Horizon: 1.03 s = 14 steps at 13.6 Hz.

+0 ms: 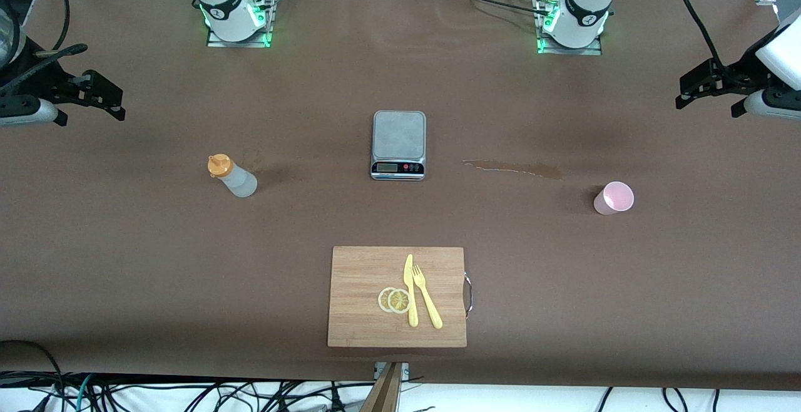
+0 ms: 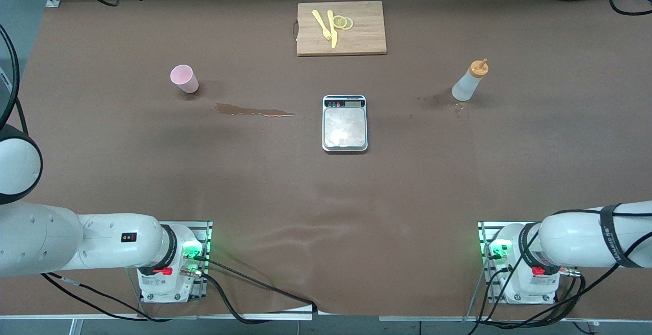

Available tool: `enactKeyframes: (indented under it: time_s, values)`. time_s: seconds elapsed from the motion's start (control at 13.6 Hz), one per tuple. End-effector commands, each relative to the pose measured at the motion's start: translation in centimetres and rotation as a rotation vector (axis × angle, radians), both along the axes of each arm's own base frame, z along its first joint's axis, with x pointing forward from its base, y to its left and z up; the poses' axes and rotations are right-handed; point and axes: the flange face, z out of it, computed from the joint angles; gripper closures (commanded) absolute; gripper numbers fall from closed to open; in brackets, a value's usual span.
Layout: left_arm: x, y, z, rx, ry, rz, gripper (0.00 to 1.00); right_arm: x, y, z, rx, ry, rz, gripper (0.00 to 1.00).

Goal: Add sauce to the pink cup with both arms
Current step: 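Move the left gripper toward the pink cup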

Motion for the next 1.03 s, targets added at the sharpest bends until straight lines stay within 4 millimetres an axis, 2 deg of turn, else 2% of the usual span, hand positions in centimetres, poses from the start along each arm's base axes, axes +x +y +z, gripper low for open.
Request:
enactKeyframes:
  time_s: [0.0, 0.22, 0.95]
  values:
    - [0.3, 0.2, 0.6, 0.001, 0.007, -0.013, 0.0, 0.0, -0.2, 0.3, 0.002, 0.006, -0.011, 0.0]
    - [0.5, 0.2, 0.9, 0.001, 0.001, -0.01, 0.0, 0.0, -0.1, 0.3, 0.003, 0.006, -0.014, 0.0]
    - [0.5, -0.1, -0.2, 0.05, 0.046, -0.02, 0.0, -0.2, 0.1, 0.3, 0.021, 0.018, -0.018, 0.0]
